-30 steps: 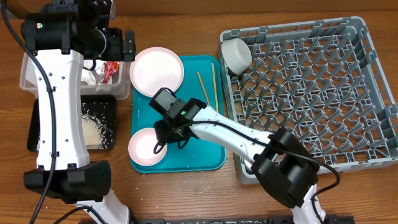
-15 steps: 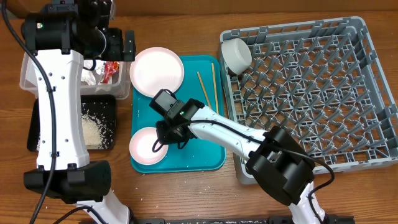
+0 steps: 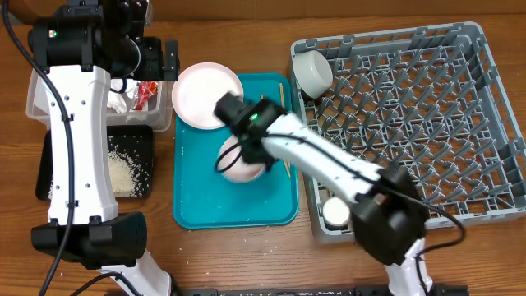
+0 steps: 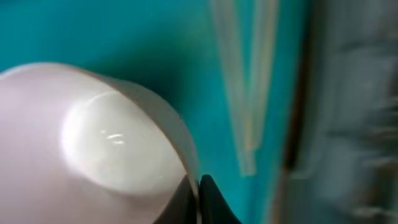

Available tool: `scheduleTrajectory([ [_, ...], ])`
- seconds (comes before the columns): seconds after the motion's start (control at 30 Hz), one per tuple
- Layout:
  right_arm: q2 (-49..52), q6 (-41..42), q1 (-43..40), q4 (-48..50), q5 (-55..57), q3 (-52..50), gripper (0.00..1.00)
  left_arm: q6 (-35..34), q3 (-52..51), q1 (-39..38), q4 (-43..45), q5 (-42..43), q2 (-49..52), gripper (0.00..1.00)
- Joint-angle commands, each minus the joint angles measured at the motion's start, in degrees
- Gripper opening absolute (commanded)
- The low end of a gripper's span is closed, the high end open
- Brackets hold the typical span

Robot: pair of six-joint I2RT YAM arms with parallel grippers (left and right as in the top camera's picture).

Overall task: Sort waste into correct bins and load items into the dishwasher
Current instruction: 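Grasp the small pink plate on the teal tray with right gripper, then insert the small pink plate upright into the dish rack slots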

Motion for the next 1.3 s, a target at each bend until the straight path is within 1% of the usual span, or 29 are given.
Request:
scheduleTrajectory([
  [0.0, -11.0, 0.7, -2.5, -4.7, 25.0, 7.3, 0.04, -0.1, 0.5, 0.1, 0.1, -0.2, -0.3, 1.00],
  [0.03, -13.2, 0.7, -2.7, -6.0, 31.3, 7.9, 0.04, -0.1, 0.5, 0.1, 0.0, -0.2, -0.3, 1.00],
  [0.07, -16.1, 0.7, -2.7, -8.3, 41.6, 8.0, 0.04, -0.1, 0.5, 0.1, 0.0, -0.2, -0.3, 1.00],
  [0.1, -17.7, 0.7, -2.7, -10.3, 47.3, 8.0, 0.04, -0.1, 0.5, 0.1, 0.0, -0.2, -0.3, 1.00],
  [0.23, -18.7, 0.7, -2.7, -17.3, 56.6, 7.8, 0.04, -0.1, 0.5, 0.1, 0.1, -0.2, -0.3, 1.00],
  [0.27, -18.5, 0.7, -2.8, -17.6, 57.7, 7.2, 0.04, -0.1, 0.5, 0.1, 0.1, -0.2, -0.3, 1.00],
  [0.4, -16.8, 0.5, -4.9, -15.7, 57.7, 5.2, 0.04, -0.1, 0.5, 0.1, 0.0, -0.2, -0.3, 1.00],
  [0.5, -14.9, -3.0, -6.6, -15.1, 58.4, 2.9, 0.04, -0.1, 0.5, 0.1, 0.1, -0.2, -0.3, 1.00],
  [0.63, -11.7, -7.4, -7.6, -14.6, 64.1, -0.1, 0.04, -0.1, 0.5, 0.1, 0.0, -0.2, -0.3, 1.00],
  [0.7, -9.4, -9.4, -7.6, -13.6, 65.2, -1.6, 0.04, -0.1, 0.5, 0.1, 0.1, -0.2, -0.3, 1.00],
  [1.1, 0.9, -9.3, -7.6, -13.7, 63.7, -1.9, 0.04, -0.1, 0.5, 0.2, 0.1, -0.2, -0.3, 1.00],
  [1.27, 1.4, -9.2, -7.7, -13.5, 63.7, -1.9, 0.04, -0.1, 0.5, 0.0, 0.1, -0.2, -0.3, 1.00],
])
